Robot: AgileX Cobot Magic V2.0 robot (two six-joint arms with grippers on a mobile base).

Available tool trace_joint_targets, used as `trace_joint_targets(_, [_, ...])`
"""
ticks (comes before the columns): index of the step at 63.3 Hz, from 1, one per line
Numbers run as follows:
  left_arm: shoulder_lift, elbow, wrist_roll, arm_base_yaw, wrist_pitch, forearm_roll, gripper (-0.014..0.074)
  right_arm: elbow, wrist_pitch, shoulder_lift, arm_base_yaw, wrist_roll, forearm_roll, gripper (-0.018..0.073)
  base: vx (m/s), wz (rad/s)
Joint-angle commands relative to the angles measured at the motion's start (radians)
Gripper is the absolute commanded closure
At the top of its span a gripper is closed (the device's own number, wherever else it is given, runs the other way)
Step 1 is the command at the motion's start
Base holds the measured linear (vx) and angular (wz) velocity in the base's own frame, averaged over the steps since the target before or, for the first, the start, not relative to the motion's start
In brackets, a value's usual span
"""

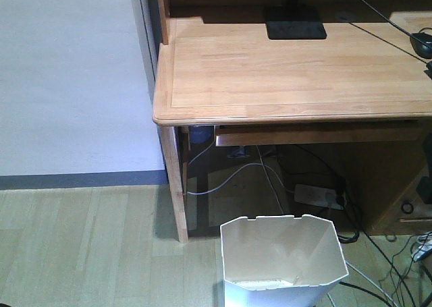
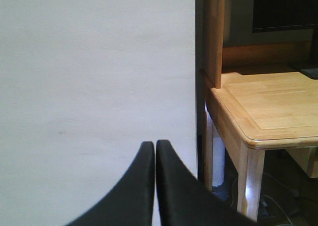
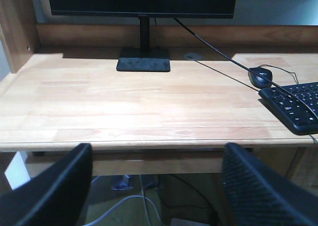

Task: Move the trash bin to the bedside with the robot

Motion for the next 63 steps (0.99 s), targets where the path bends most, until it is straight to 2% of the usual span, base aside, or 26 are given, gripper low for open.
trace_joint_targets(1, [-0.004, -0.021, -0.004, 0.000, -0.072, -0.005, 0.0603, -0.037, -0.082, 0.009, 0.001, 0.035, 0.043, 0.0010, 0.00, 0.00])
trace_joint_targets(13, [-0.004, -0.021, -0.004, 0.000, -0.072, -0.005, 0.0603, -0.054, -0.063, 0.050, 0.001, 0.042, 0.041, 0.0020, 0.00, 0.00])
trace_joint_targets(35, [-0.004, -0.021, -0.004, 0.000, -0.072, -0.005, 0.0603, -0.274, 0.209, 0.369, 0.001, -0.013, 0.037, 0.0031, 0.00, 0.00])
trace_joint_targets(44, [-0.004, -0.021, -0.004, 0.000, -0.072, -0.005, 0.0603, -0.329, 0.244, 0.483, 0.001, -0.018, 0.044, 0.0031, 0.00, 0.00])
trace_joint_targets(54, [-0.004, -0.021, -0.004, 0.000, -0.072, -0.005, 0.0603, -0.374, 0.277, 0.626, 0.001, -0.094, 0.064, 0.0031, 0.00, 0.00])
trace_joint_targets(63, [-0.004, -0.021, -0.004, 0.000, -0.072, -0.005, 0.0603, -0.394, 0.278, 0.757, 0.000, -0.223, 0.172, 0.0031, 0.00, 0.00])
